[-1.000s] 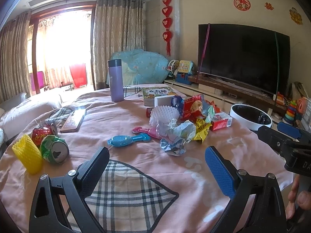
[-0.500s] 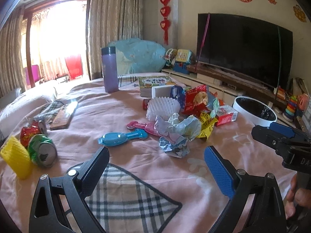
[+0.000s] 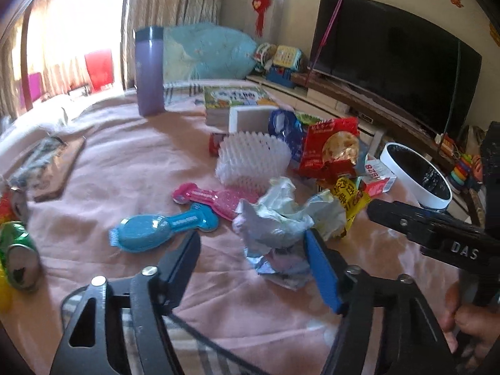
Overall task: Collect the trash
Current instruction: 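Grasp the crumpled foil wrapper with left tool while right tool grasps yellow wrapper, then carry both wrappers over the black bin and open both tools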
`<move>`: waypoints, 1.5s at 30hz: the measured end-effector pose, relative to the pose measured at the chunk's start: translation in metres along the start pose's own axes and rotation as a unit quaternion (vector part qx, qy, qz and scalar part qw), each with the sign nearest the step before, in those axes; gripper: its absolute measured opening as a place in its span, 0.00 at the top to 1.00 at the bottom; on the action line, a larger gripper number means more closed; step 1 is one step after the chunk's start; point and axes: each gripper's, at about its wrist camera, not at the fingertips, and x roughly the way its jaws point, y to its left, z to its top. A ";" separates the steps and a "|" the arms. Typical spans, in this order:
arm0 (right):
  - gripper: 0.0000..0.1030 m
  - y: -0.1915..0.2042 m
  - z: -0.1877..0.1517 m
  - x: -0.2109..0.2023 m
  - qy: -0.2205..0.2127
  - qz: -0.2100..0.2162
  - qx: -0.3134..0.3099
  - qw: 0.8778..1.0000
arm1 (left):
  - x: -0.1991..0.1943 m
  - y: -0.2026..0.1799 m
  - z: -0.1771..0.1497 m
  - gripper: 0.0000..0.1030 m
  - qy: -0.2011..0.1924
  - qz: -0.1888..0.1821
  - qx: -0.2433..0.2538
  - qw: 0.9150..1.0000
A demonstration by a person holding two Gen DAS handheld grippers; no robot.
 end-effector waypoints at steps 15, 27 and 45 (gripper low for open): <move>0.80 -0.003 -0.002 0.015 0.028 0.063 0.014 0.998 | -0.005 0.000 -0.002 0.88 0.003 -0.040 0.013 0.999; 0.82 -0.037 -0.020 -0.052 -0.012 0.046 0.027 0.999 | -0.037 -0.044 -0.001 0.88 -0.010 -0.091 0.046 0.995; 0.82 -0.160 0.022 -0.107 -0.070 -0.059 0.076 0.993 | 0.053 -0.147 0.068 0.88 0.018 -0.126 0.117 0.985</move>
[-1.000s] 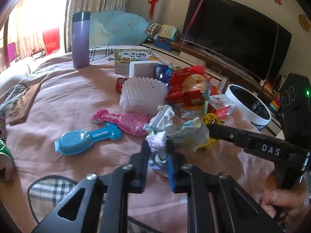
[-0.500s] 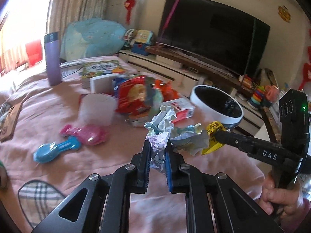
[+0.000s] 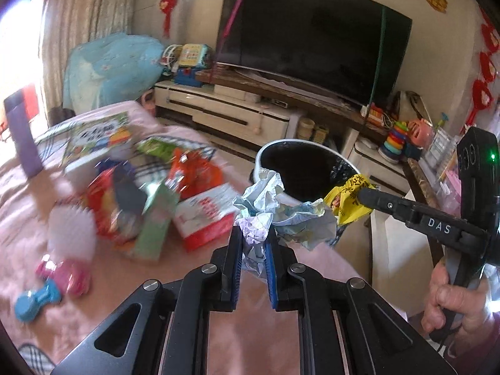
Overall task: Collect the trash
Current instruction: 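Carry both wrappers over the black bin and open both tools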
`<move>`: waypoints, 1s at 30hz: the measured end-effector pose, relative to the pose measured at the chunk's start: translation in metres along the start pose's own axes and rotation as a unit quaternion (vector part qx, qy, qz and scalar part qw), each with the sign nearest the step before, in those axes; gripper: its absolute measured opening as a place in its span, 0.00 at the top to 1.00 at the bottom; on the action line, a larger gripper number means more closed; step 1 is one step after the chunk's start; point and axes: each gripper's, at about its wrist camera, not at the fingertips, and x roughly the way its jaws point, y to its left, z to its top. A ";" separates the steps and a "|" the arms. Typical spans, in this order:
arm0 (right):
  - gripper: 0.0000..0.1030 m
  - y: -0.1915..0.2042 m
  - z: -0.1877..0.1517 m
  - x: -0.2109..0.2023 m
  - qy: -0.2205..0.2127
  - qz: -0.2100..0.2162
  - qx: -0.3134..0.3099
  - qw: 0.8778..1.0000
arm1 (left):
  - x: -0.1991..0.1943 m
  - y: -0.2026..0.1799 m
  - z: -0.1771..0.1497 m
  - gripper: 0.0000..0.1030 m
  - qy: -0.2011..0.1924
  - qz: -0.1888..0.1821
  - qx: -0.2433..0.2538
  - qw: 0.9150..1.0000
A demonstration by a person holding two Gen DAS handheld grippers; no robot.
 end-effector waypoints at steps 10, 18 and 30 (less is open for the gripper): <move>0.80 -0.046 0.037 0.022 0.012 -0.034 -0.001 0.999 | 0.075 -0.030 0.062 0.87 0.011 -0.006 0.024 1.000; 0.80 -0.067 0.056 0.038 0.023 -0.048 -0.007 0.999 | 0.125 -0.042 0.087 0.87 0.038 -0.014 0.030 0.999; 0.56 -0.083 0.060 0.061 0.057 -0.064 0.002 0.996 | 0.151 -0.052 0.096 0.48 0.050 -0.002 0.031 0.998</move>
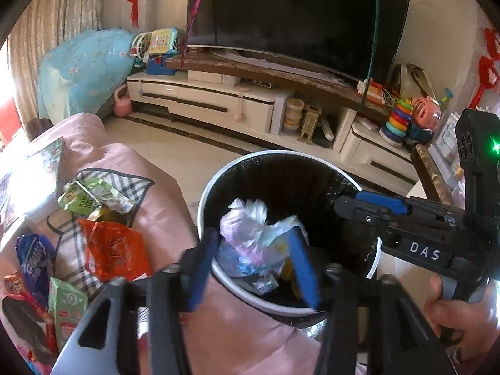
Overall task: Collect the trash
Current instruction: 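Carry both wrappers over the black bin and open both tools, then move both tools back to the bed toward the dark bag and red carton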
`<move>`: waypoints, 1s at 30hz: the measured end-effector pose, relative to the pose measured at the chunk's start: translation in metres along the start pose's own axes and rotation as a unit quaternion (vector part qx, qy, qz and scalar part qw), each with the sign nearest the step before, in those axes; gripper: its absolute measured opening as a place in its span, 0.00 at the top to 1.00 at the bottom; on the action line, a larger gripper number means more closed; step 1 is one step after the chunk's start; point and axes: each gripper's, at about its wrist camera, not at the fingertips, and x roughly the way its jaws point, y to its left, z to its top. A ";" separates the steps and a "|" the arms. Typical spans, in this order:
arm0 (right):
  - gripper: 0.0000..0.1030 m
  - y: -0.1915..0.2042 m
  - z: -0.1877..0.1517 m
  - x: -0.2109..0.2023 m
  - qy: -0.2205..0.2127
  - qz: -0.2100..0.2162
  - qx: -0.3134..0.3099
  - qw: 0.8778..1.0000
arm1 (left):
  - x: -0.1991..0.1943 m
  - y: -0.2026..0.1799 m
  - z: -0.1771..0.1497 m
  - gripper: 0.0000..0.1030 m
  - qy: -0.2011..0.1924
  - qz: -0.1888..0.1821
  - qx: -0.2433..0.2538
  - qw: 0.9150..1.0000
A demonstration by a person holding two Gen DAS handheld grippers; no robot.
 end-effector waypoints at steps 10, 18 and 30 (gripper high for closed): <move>0.10 0.008 -0.012 -0.029 -0.035 0.021 0.026 0.999 | -0.055 0.018 -0.051 0.29 -0.030 0.003 -0.032 0.999; 0.06 0.038 -0.044 -0.044 -0.036 0.056 0.057 0.996 | -0.110 0.032 -0.110 0.26 -0.047 0.015 -0.062 0.997; 0.06 0.104 -0.087 -0.035 -0.003 0.092 0.026 0.995 | -0.171 0.069 -0.172 0.26 -0.045 0.050 -0.120 0.991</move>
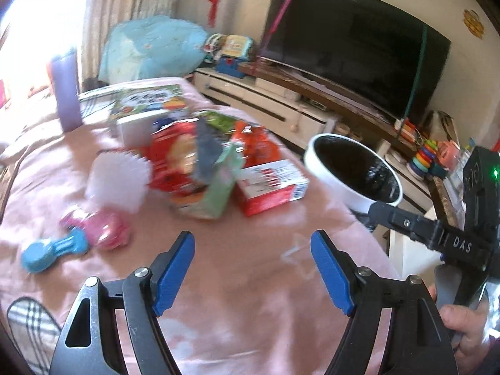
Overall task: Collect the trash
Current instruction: 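Move both tools back to the bed toward the dark bag and red carton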
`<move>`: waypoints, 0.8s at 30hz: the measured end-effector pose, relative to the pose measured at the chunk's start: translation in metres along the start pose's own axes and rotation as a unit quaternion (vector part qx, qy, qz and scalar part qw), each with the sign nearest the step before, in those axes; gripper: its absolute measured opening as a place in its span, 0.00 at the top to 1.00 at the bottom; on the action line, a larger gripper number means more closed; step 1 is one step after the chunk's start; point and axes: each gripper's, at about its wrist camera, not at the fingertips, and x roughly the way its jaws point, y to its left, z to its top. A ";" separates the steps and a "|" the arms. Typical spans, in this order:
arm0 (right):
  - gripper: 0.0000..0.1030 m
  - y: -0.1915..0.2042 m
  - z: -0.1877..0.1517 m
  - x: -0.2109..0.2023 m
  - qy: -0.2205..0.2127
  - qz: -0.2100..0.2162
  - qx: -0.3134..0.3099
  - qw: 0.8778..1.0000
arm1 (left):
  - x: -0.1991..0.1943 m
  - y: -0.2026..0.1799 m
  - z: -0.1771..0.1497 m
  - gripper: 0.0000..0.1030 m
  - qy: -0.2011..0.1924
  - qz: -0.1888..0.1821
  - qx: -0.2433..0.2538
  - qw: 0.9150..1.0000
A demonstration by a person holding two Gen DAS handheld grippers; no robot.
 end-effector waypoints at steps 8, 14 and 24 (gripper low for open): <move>0.06 0.034 -0.004 0.025 0.017 0.010 -0.043 0.999 | -0.014 0.014 0.012 0.26 -0.004 0.020 -0.038 0.999; 0.06 0.058 0.007 0.044 0.030 0.015 -0.119 0.992 | -0.010 0.026 0.035 0.26 -0.020 0.029 -0.041 0.999; 0.06 0.077 0.012 0.102 0.086 0.002 -0.186 0.979 | 0.039 0.045 0.063 0.36 0.000 0.024 -0.024 0.999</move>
